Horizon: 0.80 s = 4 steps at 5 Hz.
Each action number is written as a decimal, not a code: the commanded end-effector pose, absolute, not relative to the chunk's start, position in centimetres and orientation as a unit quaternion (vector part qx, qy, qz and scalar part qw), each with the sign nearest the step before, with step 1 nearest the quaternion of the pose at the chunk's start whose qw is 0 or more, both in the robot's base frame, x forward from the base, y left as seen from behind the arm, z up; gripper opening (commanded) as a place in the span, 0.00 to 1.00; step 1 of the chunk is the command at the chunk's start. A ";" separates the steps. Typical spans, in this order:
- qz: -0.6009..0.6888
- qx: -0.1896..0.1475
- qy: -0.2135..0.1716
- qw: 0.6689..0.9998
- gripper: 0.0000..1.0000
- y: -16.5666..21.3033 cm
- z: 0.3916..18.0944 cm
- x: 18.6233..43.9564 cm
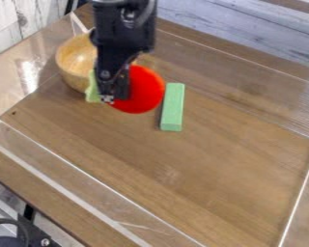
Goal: Move the red object to the left side of the table
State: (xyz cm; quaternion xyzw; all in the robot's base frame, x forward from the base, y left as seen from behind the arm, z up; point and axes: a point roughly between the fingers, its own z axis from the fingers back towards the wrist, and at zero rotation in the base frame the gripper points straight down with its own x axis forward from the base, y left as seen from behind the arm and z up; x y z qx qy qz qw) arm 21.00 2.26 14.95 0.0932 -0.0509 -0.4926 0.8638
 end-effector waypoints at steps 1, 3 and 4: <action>-0.509 0.095 -0.068 0.853 0.00 2.5 14.9 21.9; -0.508 0.098 -0.076 0.852 0.00 2.5 14.1 23.2; -0.483 0.106 -0.077 0.866 0.00 2.5 14.7 23.7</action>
